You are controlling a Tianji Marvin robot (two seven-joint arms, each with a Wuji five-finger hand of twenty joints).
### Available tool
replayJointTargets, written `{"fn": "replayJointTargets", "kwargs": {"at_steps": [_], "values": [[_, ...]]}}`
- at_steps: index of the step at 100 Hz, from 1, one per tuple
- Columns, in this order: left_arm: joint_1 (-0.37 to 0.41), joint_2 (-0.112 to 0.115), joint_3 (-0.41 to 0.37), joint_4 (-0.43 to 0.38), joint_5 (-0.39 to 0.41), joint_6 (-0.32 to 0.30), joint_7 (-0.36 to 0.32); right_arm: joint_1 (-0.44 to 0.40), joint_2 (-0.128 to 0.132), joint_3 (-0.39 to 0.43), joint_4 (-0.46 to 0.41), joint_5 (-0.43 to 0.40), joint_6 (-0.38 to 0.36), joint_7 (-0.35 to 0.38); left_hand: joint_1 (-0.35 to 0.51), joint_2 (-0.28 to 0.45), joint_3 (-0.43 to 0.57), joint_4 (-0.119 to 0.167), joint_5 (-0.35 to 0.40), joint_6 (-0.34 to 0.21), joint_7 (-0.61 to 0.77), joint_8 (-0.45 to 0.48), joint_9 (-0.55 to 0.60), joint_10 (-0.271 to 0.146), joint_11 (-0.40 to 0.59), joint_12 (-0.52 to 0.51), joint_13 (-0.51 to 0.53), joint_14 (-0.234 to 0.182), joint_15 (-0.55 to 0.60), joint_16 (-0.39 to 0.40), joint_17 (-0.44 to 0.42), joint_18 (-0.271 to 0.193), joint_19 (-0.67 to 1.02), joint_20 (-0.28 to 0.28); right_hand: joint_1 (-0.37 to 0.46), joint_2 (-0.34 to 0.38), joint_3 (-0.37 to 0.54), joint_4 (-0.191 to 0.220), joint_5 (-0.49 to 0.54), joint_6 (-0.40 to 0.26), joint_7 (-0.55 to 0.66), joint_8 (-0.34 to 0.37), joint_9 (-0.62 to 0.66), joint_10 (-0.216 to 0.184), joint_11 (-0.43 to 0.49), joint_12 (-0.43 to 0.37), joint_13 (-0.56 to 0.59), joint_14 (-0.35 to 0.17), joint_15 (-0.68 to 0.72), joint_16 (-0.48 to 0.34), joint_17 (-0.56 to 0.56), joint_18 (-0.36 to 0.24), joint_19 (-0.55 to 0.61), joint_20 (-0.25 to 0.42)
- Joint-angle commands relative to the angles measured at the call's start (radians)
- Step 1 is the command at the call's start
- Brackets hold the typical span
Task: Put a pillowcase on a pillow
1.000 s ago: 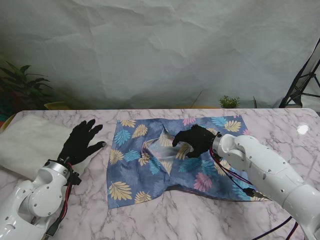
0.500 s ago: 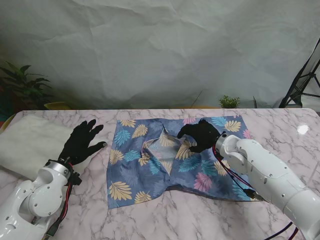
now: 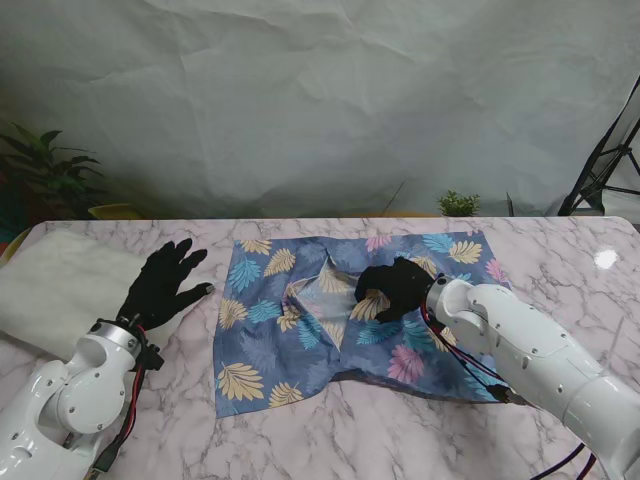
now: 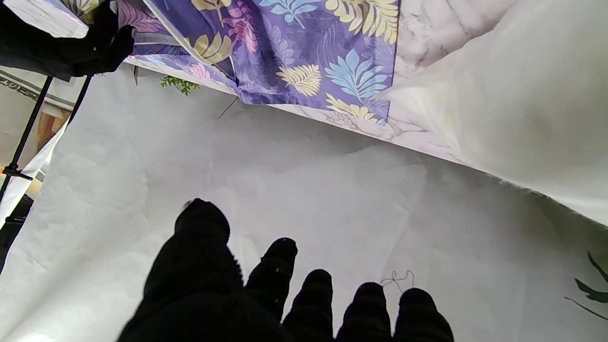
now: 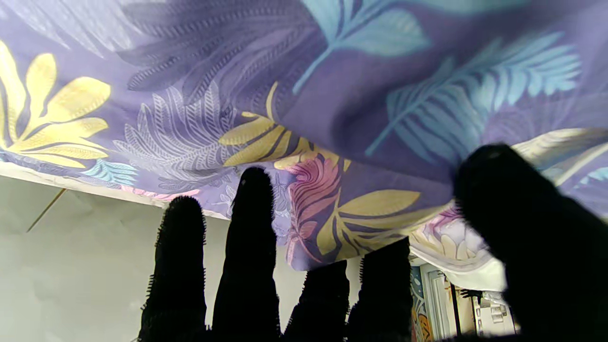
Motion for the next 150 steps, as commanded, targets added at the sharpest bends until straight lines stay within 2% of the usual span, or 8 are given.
{"fn": "replayJointTargets", "kwargs": {"at_steps": [1,18,24,35,43,69,100,150], "values": [[0.001,-0.002,0.003,-0.004,-0.002,0.002,-0.015,0.009,-0.008,-0.009,0.008,0.004,0.003,-0.011,0.031,0.041,-0.005,0.017,0.003,-0.022,0.000,0.007,-0.028,0.003,-0.029,0.007,-0.007,0.003,-0.016,0.004,-0.020,0.012,0.018,0.017,0.052,-0.067,0.061,-0.020,0.061,-0.051,0.040,0.038,0.028,0.008,0.052,0.022,0.086,-0.063,0.070,0.039,0.042,-0.012,0.057,0.044],[0.002,-0.002,0.003,-0.004,-0.002,0.002,-0.013,0.046,-0.025,-0.056,0.059,0.042,-0.016,-0.031,0.032,0.040,-0.004,0.017,0.003,-0.022,0.001,0.007,-0.028,0.004,-0.031,0.007,-0.005,0.003,-0.013,0.006,-0.021,0.014,0.024,0.026,0.200,-0.141,0.148,-0.001,0.137,0.002,0.043,0.065,0.103,0.071,0.140,0.059,0.277,-0.235,0.270,0.169,0.204,-0.093,0.152,0.097],[0.001,-0.002,0.004,-0.004,-0.003,0.002,-0.014,0.049,-0.028,-0.052,0.064,0.062,-0.025,-0.021,0.032,0.040,-0.004,0.017,0.002,-0.022,0.001,0.007,-0.027,0.003,-0.031,0.007,-0.005,0.003,-0.011,0.007,-0.022,0.014,0.027,0.029,0.297,-0.202,0.135,-0.136,0.138,0.028,0.034,0.062,0.138,0.094,0.164,0.070,0.321,-0.259,0.370,0.249,0.260,-0.115,0.182,0.104],[0.002,-0.002,0.004,-0.006,-0.005,0.005,-0.018,0.041,-0.025,-0.025,0.050,0.064,-0.040,-0.003,0.033,0.040,-0.003,0.018,0.003,-0.021,0.001,0.007,-0.027,0.003,-0.031,0.007,-0.005,0.003,-0.010,0.008,-0.023,0.014,0.029,0.034,0.383,-0.227,0.141,-0.147,0.168,0.051,0.025,0.058,0.207,0.099,0.211,0.091,0.296,-0.366,0.721,0.295,0.335,-0.186,0.263,0.124],[0.002,-0.002,0.004,-0.006,-0.006,0.004,-0.016,0.025,-0.020,0.009,0.028,0.059,-0.054,0.013,0.033,0.039,-0.004,0.018,0.002,-0.020,0.000,0.007,-0.028,0.005,-0.032,0.007,-0.005,0.003,-0.010,0.008,-0.024,0.013,0.030,0.037,0.388,-0.204,0.155,-0.135,0.274,0.054,0.022,0.053,0.328,0.115,0.214,0.088,0.292,-0.360,0.802,0.270,0.370,-0.204,0.283,0.131],[0.006,-0.003,0.001,-0.010,-0.007,0.009,-0.013,-0.023,-0.017,0.106,-0.004,0.079,-0.125,0.028,0.029,0.048,-0.004,0.017,0.002,-0.018,0.001,0.008,-0.030,0.009,-0.032,0.007,-0.004,0.001,-0.007,0.009,-0.025,0.014,0.032,0.044,0.419,-0.123,0.144,-0.132,0.612,-0.055,0.258,-0.283,0.696,0.114,0.168,0.094,0.358,-0.313,0.801,0.381,0.428,-0.189,0.271,0.106],[0.004,-0.003,0.003,-0.009,-0.016,0.009,-0.017,-0.130,-0.017,0.266,-0.092,0.141,-0.155,0.087,0.026,0.054,-0.005,0.017,0.007,-0.019,0.002,0.008,-0.019,-0.001,-0.030,0.008,0.000,-0.003,-0.001,0.011,-0.025,0.015,0.032,0.051,0.382,-0.128,0.242,-0.165,0.615,-0.077,0.314,-0.186,0.834,0.185,0.154,0.205,0.573,-0.314,0.686,0.457,0.475,-0.095,0.272,0.089],[-0.004,-0.008,0.001,0.005,-0.059,0.026,-0.014,-0.248,-0.045,0.405,-0.253,0.285,-0.099,0.106,0.027,0.052,-0.005,0.017,0.024,-0.019,0.007,0.010,0.012,-0.010,-0.024,0.013,0.007,-0.008,0.013,0.010,-0.025,0.010,0.036,0.061,0.416,-0.069,0.226,-0.172,0.556,-0.046,0.342,-0.093,0.832,0.210,0.156,0.299,0.579,-0.309,0.733,0.529,0.498,-0.070,0.285,0.086]]}}
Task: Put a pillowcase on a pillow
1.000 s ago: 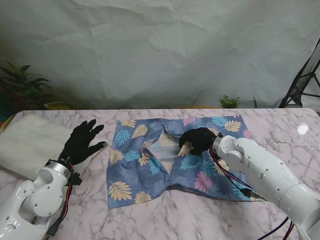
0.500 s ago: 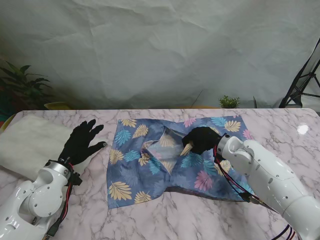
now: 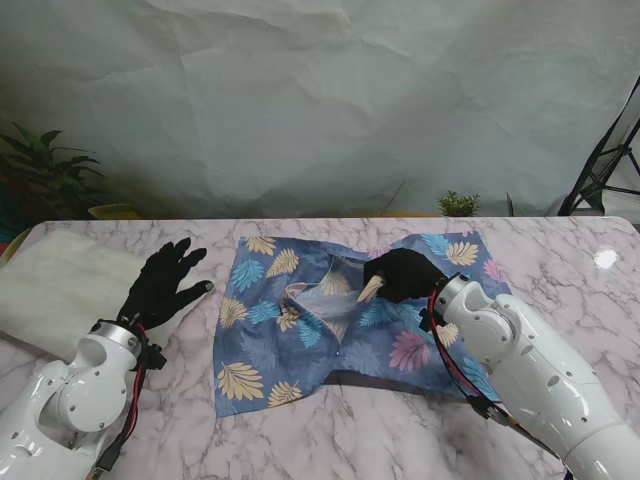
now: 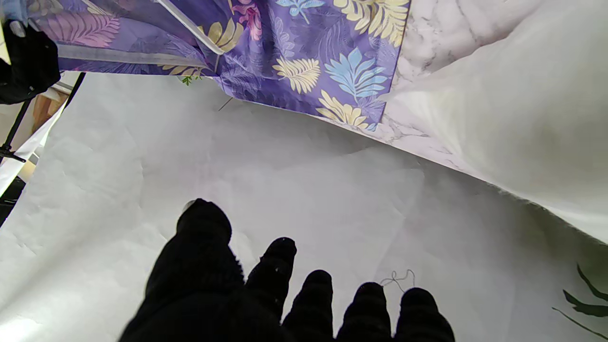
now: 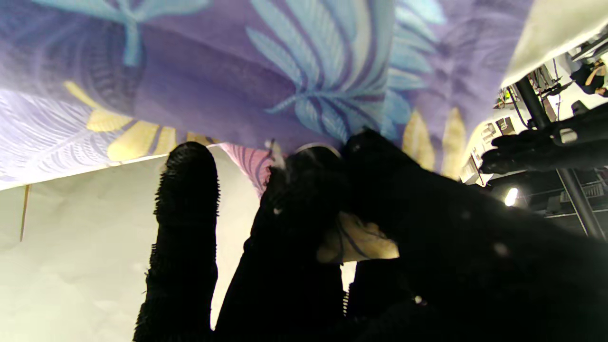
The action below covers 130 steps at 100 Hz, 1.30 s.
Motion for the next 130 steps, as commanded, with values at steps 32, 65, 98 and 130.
{"fn": "replayJointTargets", "kwargs": {"at_steps": [32,65,98,130], "values": [[-0.002,0.027,-0.095,-0.061,0.017,-0.018,-0.189,-0.005,-0.009,-0.001,-0.061,0.001,0.017,-0.003,-0.010,-0.007,-0.008,0.020,0.000,-0.010,-0.001,0.007,-0.005,-0.007,-0.016,0.012,-0.003,-0.007,-0.003,0.000,-0.014,-0.018,0.010,0.011,0.023,0.049,0.025,-0.007,-0.011,-0.020,0.071,0.031,0.032,0.029,0.003,0.016,0.032,-0.026,0.022,0.028,0.003,0.012,0.026,-0.014],[0.025,0.075,-0.274,-0.070,0.178,-0.166,-0.389,-0.025,-0.005,0.021,-0.073,-0.008,0.038,0.003,-0.226,-0.129,-0.016,0.017,-0.074,-0.019,-0.027,-0.002,-0.040,-0.027,-0.019,0.013,-0.010,-0.016,-0.030,-0.046,0.001,-0.060,-0.030,-0.064,0.025,0.050,0.022,-0.004,-0.005,-0.015,0.068,0.021,0.034,0.031,0.004,0.017,0.033,-0.022,0.025,0.027,-0.001,0.014,0.026,-0.016],[0.091,0.097,-0.369,-0.063,0.451,-0.240,-0.462,-0.041,-0.007,0.029,-0.079,-0.002,0.071,-0.001,-0.100,-0.187,0.018,0.024,-0.061,-0.063,-0.027,-0.019,-0.022,-0.064,0.021,0.013,-0.006,-0.021,-0.014,-0.029,0.005,-0.074,-0.027,-0.097,0.030,0.054,0.018,-0.003,-0.007,-0.009,0.068,0.021,0.029,0.035,0.004,0.020,0.032,-0.020,0.024,0.026,-0.005,0.016,0.026,-0.017],[0.143,0.113,-0.471,-0.071,0.580,-0.348,-0.531,-0.052,-0.007,0.031,-0.069,0.008,0.091,0.003,0.021,-0.213,0.027,0.008,-0.018,-0.106,-0.003,-0.045,-0.001,-0.071,0.063,-0.022,0.021,-0.031,0.032,0.005,0.006,-0.110,0.022,-0.038,0.033,0.056,0.016,-0.002,-0.008,-0.003,0.068,0.023,0.028,0.037,0.006,0.020,0.032,-0.016,0.025,0.025,-0.010,0.020,0.025,-0.017]]}}
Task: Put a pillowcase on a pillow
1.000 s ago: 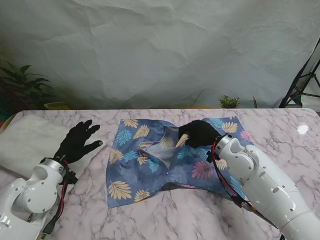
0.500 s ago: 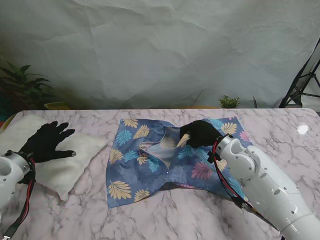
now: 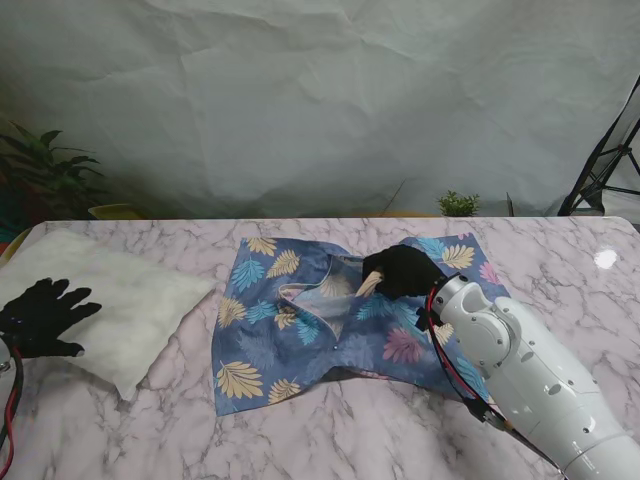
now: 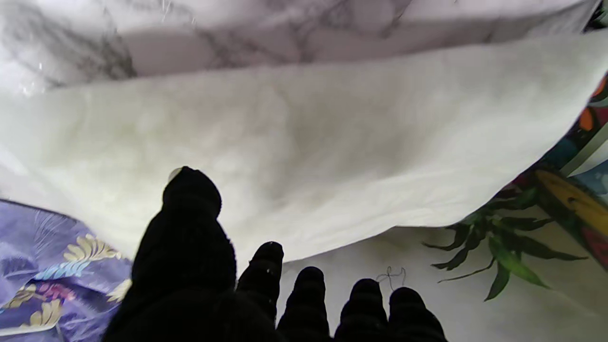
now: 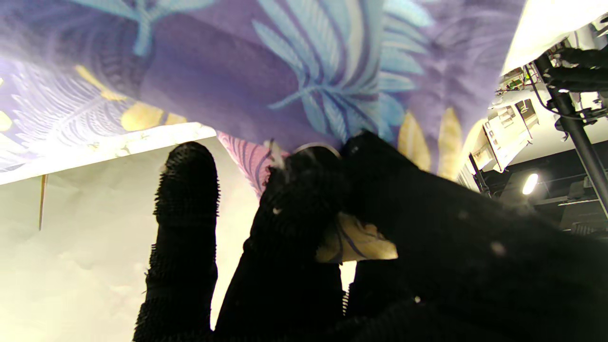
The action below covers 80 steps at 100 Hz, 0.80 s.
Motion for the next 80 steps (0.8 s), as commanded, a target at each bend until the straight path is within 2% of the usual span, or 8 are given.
{"fn": "replayJointTargets", "kwargs": {"at_steps": [1,20,36,46,53,69,77,80], "values": [[0.020,0.011,-0.013,-0.006,-0.001,0.001,-0.046,-0.005,-0.002,-0.001,0.010,0.004,0.009,0.004,0.038,-0.031,0.025,0.008,0.017,-0.020,0.010,-0.018,0.000,-0.009,0.013,-0.013,0.006,-0.013,0.014,0.005,-0.005,-0.031,0.024,0.024,0.029,0.045,0.016,-0.002,-0.007,-0.003,0.064,0.022,0.027,0.027,0.006,0.018,0.031,-0.019,0.025,0.025,-0.010,0.020,0.018,-0.009],[-0.008,0.029,-0.001,0.017,0.036,-0.081,-0.137,-0.003,-0.003,-0.006,0.015,0.010,0.015,0.006,-0.071,-0.065,0.017,0.005,-0.100,0.011,-0.027,-0.061,-0.062,0.015,-0.089,-0.078,-0.023,-0.011,-0.050,-0.056,-0.003,-0.030,-0.023,-0.007,0.030,0.046,0.014,-0.001,-0.008,-0.001,0.064,0.022,0.026,0.028,0.007,0.018,0.031,-0.019,0.025,0.025,-0.013,0.023,0.019,-0.008],[-0.065,0.035,0.076,0.120,0.138,-0.130,0.033,-0.003,-0.002,-0.007,0.006,0.016,0.017,0.015,-0.116,-0.064,0.014,-0.001,-0.174,0.086,-0.081,-0.126,-0.079,0.110,-0.103,-0.147,-0.033,0.034,-0.052,-0.133,-0.002,-0.002,-0.026,-0.086,0.030,0.045,0.013,-0.001,-0.008,0.000,0.064,0.022,0.026,0.028,0.008,0.018,0.030,-0.018,0.026,0.025,-0.015,0.025,0.019,-0.008],[-0.094,0.035,0.130,0.184,0.124,-0.115,0.116,-0.003,-0.002,-0.007,0.004,0.016,0.018,0.019,-0.101,-0.060,0.014,0.000,-0.174,0.081,-0.056,-0.105,-0.078,0.119,-0.098,-0.138,-0.020,0.052,-0.002,0.022,-0.002,0.013,0.046,0.035,0.029,0.044,0.014,-0.001,-0.006,-0.001,0.063,0.022,0.026,0.028,0.008,0.017,0.030,-0.018,0.026,0.025,-0.021,0.028,0.017,-0.009],[-0.112,0.031,0.167,0.221,0.072,-0.092,0.145,-0.002,-0.002,-0.009,0.005,0.018,0.020,0.021,-0.074,-0.062,0.020,0.004,-0.178,0.054,-0.033,0.026,-0.065,0.093,-0.077,-0.026,0.010,0.044,0.088,0.108,0.051,0.013,0.068,0.103,0.030,0.045,0.013,0.000,-0.006,-0.001,0.063,0.022,0.026,0.028,0.008,0.016,0.030,-0.018,0.026,0.025,-0.025,0.031,0.015,-0.010],[-0.139,0.022,0.225,0.258,-0.033,-0.056,0.169,0.003,-0.001,-0.012,0.009,0.016,0.022,0.025,-0.027,-0.078,0.044,0.011,-0.183,0.050,-0.013,0.182,-0.051,0.079,-0.041,0.131,0.111,0.037,0.300,0.159,0.161,0.006,0.179,0.174,0.030,0.045,0.011,0.000,-0.006,-0.002,0.063,0.022,0.025,0.029,0.008,0.015,0.028,-0.016,0.027,0.025,-0.032,0.036,0.011,-0.011],[-0.144,0.016,0.243,0.263,-0.075,-0.037,0.178,0.002,0.000,-0.011,0.007,0.014,0.023,0.026,-0.025,-0.097,0.094,0.010,-0.182,0.055,-0.015,0.204,-0.049,0.075,-0.030,0.182,0.172,0.033,0.360,0.188,0.150,-0.001,0.388,0.250,0.030,0.045,0.010,0.000,-0.006,-0.002,0.063,0.022,0.025,0.027,0.007,0.014,0.026,-0.015,0.027,0.025,-0.035,0.040,0.010,-0.011],[-0.147,0.014,0.250,0.267,-0.091,-0.031,0.185,0.002,0.000,-0.011,0.007,0.013,0.023,0.025,-0.055,-0.118,0.175,0.001,-0.180,0.059,-0.014,0.204,-0.046,0.076,-0.028,0.196,0.189,0.034,0.372,0.200,0.127,-0.003,0.504,0.220,0.030,0.046,0.009,0.000,-0.006,-0.002,0.063,0.022,0.025,0.027,0.008,0.014,0.026,-0.015,0.027,0.025,-0.035,0.040,0.010,-0.011]]}}
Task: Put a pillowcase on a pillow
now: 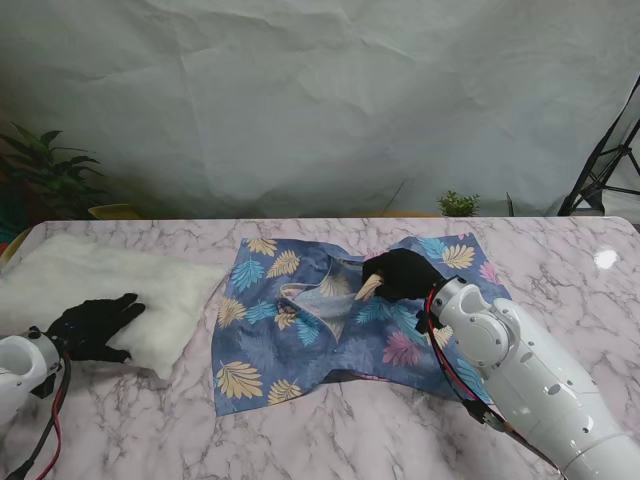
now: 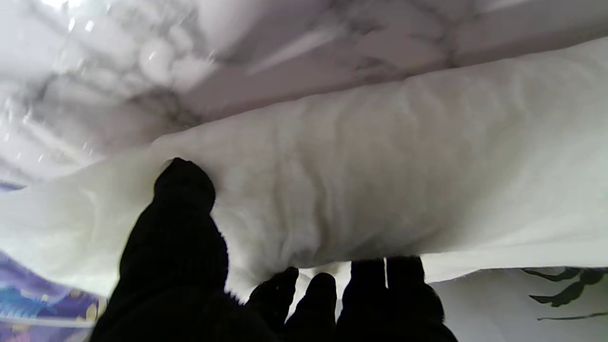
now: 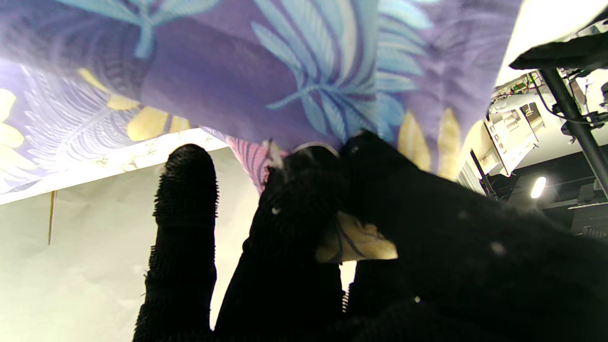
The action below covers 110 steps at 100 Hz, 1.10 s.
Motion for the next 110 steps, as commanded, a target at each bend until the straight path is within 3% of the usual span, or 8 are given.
{"fn": "replayJointTargets", "kwargs": {"at_steps": [1,8,32,48,59,67,81,110], "values": [[-0.002,-0.019,0.020,0.005,-0.016,0.006,-0.001,-0.001,-0.001,0.001,-0.001,-0.004,0.006,0.002,0.001,-0.045,0.112,-0.001,-0.031,-0.064,-0.001,0.010,0.005,-0.022,0.011,0.027,0.059,-0.006,0.068,0.037,-0.029,-0.017,0.192,0.026,0.029,0.045,0.010,0.000,-0.006,-0.002,0.063,0.022,0.024,0.026,0.007,0.014,0.026,-0.020,0.027,0.025,-0.010,0.031,0.010,-0.011],[-0.008,-0.024,0.036,0.009,-0.053,0.021,0.007,-0.001,0.000,0.002,-0.002,-0.005,0.007,0.002,-0.030,-0.071,0.213,-0.013,-0.029,-0.064,0.022,0.006,0.012,-0.027,0.027,0.033,0.089,-0.006,0.086,0.049,-0.049,-0.024,0.345,0.001,0.030,0.046,0.009,0.001,-0.007,-0.002,0.063,0.021,0.025,0.026,0.007,0.014,0.026,-0.020,0.027,0.025,-0.010,0.031,0.010,-0.010],[-0.021,-0.035,0.067,-0.003,-0.108,0.021,0.056,0.000,0.001,0.008,-0.009,-0.009,0.016,0.007,-0.042,-0.071,0.206,-0.019,-0.015,-0.052,0.034,-0.012,0.010,-0.020,0.010,-0.003,0.034,0.021,0.045,0.022,-0.089,-0.016,0.338,-0.032,0.030,0.048,0.006,0.002,-0.007,-0.002,0.062,0.021,0.022,0.026,0.008,0.013,0.024,-0.020,0.027,0.025,-0.013,0.032,0.013,-0.009],[0.023,-0.024,-0.011,-0.120,0.038,-0.040,0.017,0.004,0.002,0.007,-0.010,-0.006,0.021,0.016,-0.108,0.044,-0.073,-0.007,-0.027,-0.048,-0.034,-0.102,-0.020,0.025,-0.055,-0.224,-0.120,0.038,-0.218,-0.118,-0.159,0.019,-0.061,-0.231,0.031,0.047,0.007,0.002,-0.007,-0.002,0.062,0.021,0.023,0.027,0.009,0.013,0.024,-0.020,0.027,0.025,-0.015,0.034,0.014,-0.008],[0.057,-0.020,-0.077,-0.148,0.117,-0.073,0.044,0.005,0.002,0.007,-0.011,-0.003,0.024,0.018,-0.177,0.083,-0.086,-0.014,-0.026,0.001,-0.083,-0.430,-0.035,0.096,-0.067,-0.318,-0.171,0.082,-0.362,-0.197,-0.174,0.064,-0.335,-0.190,0.031,0.046,0.007,0.002,-0.007,-0.002,0.062,0.021,0.024,0.028,0.010,0.013,0.024,-0.019,0.028,0.025,-0.015,0.034,0.014,-0.007],[0.093,-0.016,-0.130,-0.172,0.183,-0.096,0.064,0.005,0.001,0.007,-0.011,-0.001,0.026,0.018,-0.201,0.105,-0.089,-0.015,-0.025,0.021,-0.083,-0.438,-0.037,0.124,-0.067,-0.319,-0.190,0.100,-0.378,-0.347,-0.173,0.085,-0.378,-0.270,0.031,0.045,0.008,0.003,-0.008,-0.002,0.062,0.021,0.023,0.028,0.010,0.013,0.023,-0.018,0.030,0.025,-0.017,0.036,0.014,-0.007],[0.158,-0.010,-0.205,-0.192,0.278,-0.106,0.159,0.005,0.002,0.006,-0.010,0.002,0.026,0.022,-0.218,0.118,-0.089,-0.017,-0.025,0.038,-0.083,-0.437,-0.038,0.141,-0.067,-0.319,-0.191,0.124,-0.379,-0.368,-0.177,0.113,-0.396,-0.343,0.031,0.044,0.008,0.003,-0.006,0.000,0.062,0.020,0.024,0.028,0.010,0.012,0.022,-0.017,0.032,0.025,-0.019,0.037,0.013,-0.006],[0.179,-0.007,-0.210,-0.148,0.300,-0.048,0.161,0.014,0.002,-0.006,-0.011,0.011,0.024,0.034,-0.214,0.112,-0.088,-0.015,-0.025,0.043,-0.083,-0.437,-0.039,0.155,-0.067,-0.319,-0.194,0.149,-0.379,-0.368,-0.182,0.143,-0.399,-0.388,0.031,0.041,0.009,0.003,-0.003,-0.001,0.061,0.018,0.025,0.026,0.010,0.011,0.022,-0.017,0.034,0.025,-0.022,0.041,0.012,-0.005]]}}
